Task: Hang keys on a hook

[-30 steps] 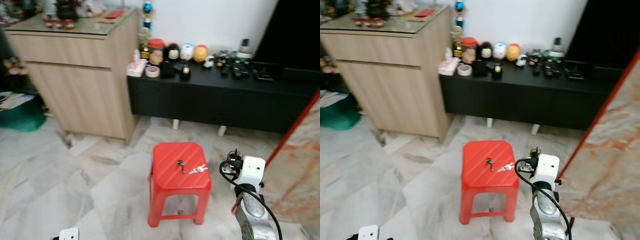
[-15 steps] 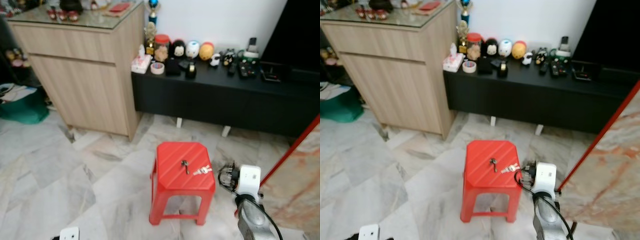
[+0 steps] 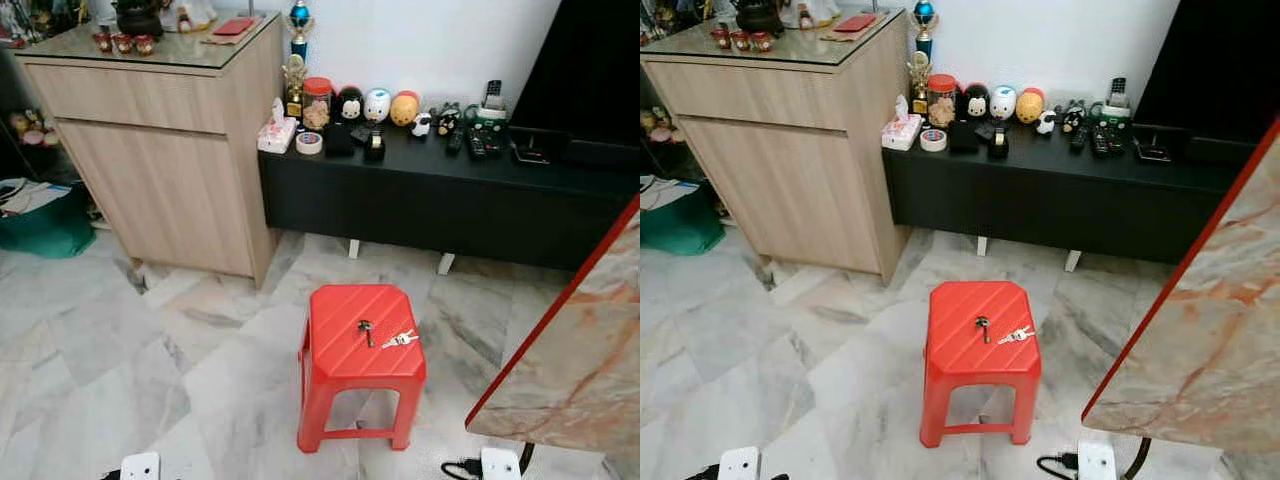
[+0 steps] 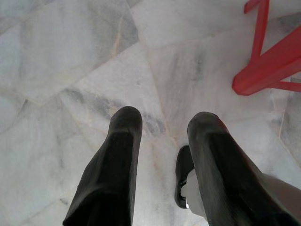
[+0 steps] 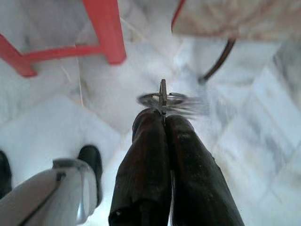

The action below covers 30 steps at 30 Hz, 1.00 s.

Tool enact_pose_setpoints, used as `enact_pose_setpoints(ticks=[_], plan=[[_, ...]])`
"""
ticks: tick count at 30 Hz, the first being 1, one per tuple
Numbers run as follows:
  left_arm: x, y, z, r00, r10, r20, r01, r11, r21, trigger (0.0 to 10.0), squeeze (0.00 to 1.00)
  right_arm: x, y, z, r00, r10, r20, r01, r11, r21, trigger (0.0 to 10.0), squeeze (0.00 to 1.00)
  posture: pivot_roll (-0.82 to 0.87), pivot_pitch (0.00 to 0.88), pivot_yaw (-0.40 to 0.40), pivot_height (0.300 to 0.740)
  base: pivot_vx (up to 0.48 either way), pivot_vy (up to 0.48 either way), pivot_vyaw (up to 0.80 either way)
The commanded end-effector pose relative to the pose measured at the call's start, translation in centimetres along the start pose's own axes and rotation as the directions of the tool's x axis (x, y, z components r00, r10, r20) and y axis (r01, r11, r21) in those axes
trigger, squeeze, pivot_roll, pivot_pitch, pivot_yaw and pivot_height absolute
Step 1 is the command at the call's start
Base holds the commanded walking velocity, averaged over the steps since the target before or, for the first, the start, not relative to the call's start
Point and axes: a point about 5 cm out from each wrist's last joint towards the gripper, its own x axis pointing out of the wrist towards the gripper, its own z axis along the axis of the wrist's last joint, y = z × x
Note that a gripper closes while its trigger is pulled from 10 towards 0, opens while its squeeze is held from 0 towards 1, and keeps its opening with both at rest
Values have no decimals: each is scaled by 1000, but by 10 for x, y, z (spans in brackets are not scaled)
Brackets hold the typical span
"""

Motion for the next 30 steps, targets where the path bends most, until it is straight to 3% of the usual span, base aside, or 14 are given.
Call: enact_pose_setpoints(ticks=[1,4,6,10,16,24,30], plan=[[-1,2,-5,999,1,-33,-1,1000,24,10000,0,1,0,9,999,-2,39,0,999,47,10000,0,44,0,-18,740,0,0,0],[-1,1,-6,999,-5,-41,7,999,54,10000,0,3,-6,18,998,4,58,-4,1000,-3,10000,0,40,0,-16,740,0,-306,0],[-1,1,-6,999,-6,-42,8,999,54,10000,0,4,-11,21,998,-1,59,1,1000,5,10000,0,46,0,-17,740,0,-364,0],[-2,3,-7,999,-2,-47,4,999,45,10000,0,4,-41,26,998,-45,46,45,999,15,10000,0,48,0,-14,740,0,-365,0],[-3,5,-9,999,1,-53,2,999,49,10000,0,3,-54,22,998,-63,29,62,997,35,10000,0,50,0,-10,740,0,-361,0],[-4,8,-12,998,10,-66,-7,998,55,10000,0,4,-51,24,997,-67,25,65,997,50,10000,0,53,0,-12,740,0,-356,0],[-4,6,-13,997,14,-73,-11,999,47,10000,0,4,-38,26,995,-75,64,69,993,95,10000,0,48,0,-14,740,0,-85,0]])
